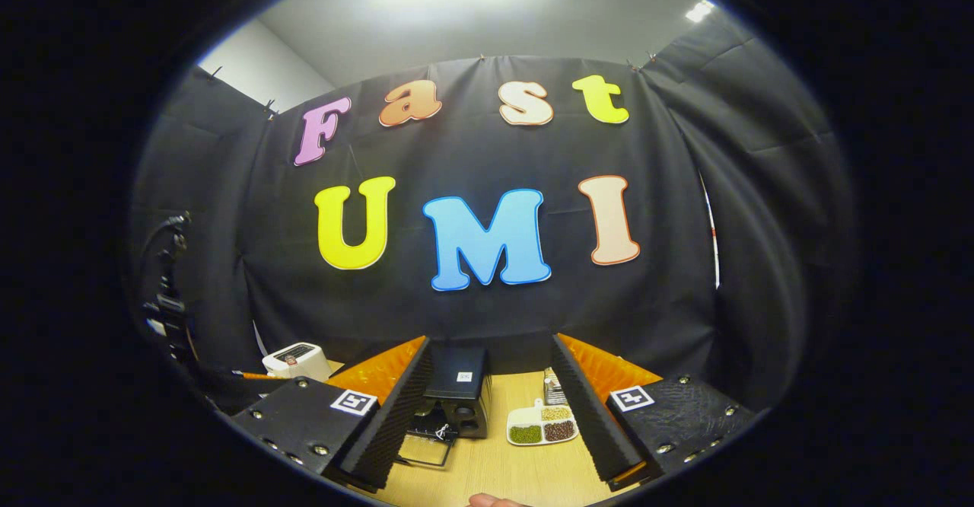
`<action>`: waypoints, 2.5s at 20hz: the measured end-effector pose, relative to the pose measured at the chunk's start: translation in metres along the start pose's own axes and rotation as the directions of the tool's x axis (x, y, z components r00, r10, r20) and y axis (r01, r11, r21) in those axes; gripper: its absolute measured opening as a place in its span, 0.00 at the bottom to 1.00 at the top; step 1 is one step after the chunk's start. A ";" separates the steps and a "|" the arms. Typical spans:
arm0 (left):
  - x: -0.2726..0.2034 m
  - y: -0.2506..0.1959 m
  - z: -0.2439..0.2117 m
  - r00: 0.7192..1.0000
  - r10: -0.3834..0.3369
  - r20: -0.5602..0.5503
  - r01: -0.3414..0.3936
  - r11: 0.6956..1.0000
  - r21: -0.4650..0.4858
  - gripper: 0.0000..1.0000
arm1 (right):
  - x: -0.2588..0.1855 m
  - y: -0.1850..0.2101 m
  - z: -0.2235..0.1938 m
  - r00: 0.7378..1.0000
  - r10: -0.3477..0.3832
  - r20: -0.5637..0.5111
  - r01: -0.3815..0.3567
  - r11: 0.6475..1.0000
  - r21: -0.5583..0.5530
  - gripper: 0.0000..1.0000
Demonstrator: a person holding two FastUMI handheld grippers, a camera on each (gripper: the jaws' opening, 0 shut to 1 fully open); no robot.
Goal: Open the electric oven with the left hand, put the food in, and close the electric oven.
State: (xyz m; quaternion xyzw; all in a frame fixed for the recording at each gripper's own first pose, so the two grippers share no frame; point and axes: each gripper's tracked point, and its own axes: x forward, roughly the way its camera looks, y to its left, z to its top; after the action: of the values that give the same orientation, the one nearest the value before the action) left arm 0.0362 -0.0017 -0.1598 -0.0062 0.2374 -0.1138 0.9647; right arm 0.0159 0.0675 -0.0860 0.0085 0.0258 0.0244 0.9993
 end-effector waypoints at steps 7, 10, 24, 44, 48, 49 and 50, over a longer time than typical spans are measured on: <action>0.049 0.019 -0.102 0.944 0.010 -0.329 -0.010 1.000 -0.001 0.97 | -0.001 -0.019 0.008 0.999 -0.042 0.017 0.042 0.999 -0.006 0.96; 0.068 0.031 -0.149 0.886 0.017 -0.463 -0.025 1.000 -0.011 0.97 | -0.003 -0.023 0.001 0.999 -0.053 0.002 0.053 0.998 -0.013 0.96; 0.133 0.077 -0.243 0.705 0.124 -0.698 -0.090 0.992 0.085 0.98 | -0.018 -0.062 -0.017 0.985 -0.167 -0.053 0.165 0.985 -0.043 0.96; 0.127 0.074 -0.203 0.784 0.095 -0.614 -0.086 0.995 0.045 0.97 | -0.015 -0.036 -0.026 0.989 -0.124 -0.077 0.120 0.991 -0.062 0.96; 0.126 0.075 -0.196 0.794 0.102 -0.599 -0.089 0.995 0.051 1.00 | -0.015 -0.035 -0.026 0.990 -0.118 -0.076 0.113 0.992 -0.065 0.96; 0.126 0.074 -0.196 0.795 0.103 -0.598 -0.090 0.995 0.051 0.97 | -0.016 -0.036 -0.026 0.990 -0.118 -0.077 0.113 0.991 -0.065 0.96; 0.126 0.074 -0.194 0.795 0.102 -0.598 -0.089 0.995 0.051 1.00 | -0.015 -0.036 -0.026 0.990 -0.117 -0.078 0.112 0.992 -0.064 0.96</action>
State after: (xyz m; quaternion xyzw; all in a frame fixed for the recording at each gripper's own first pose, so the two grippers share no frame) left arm 0.0716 0.0506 -0.3942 0.0517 0.5288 -0.0633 0.8448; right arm 0.0008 0.0308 -0.1121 -0.0236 0.0665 -0.0322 0.9970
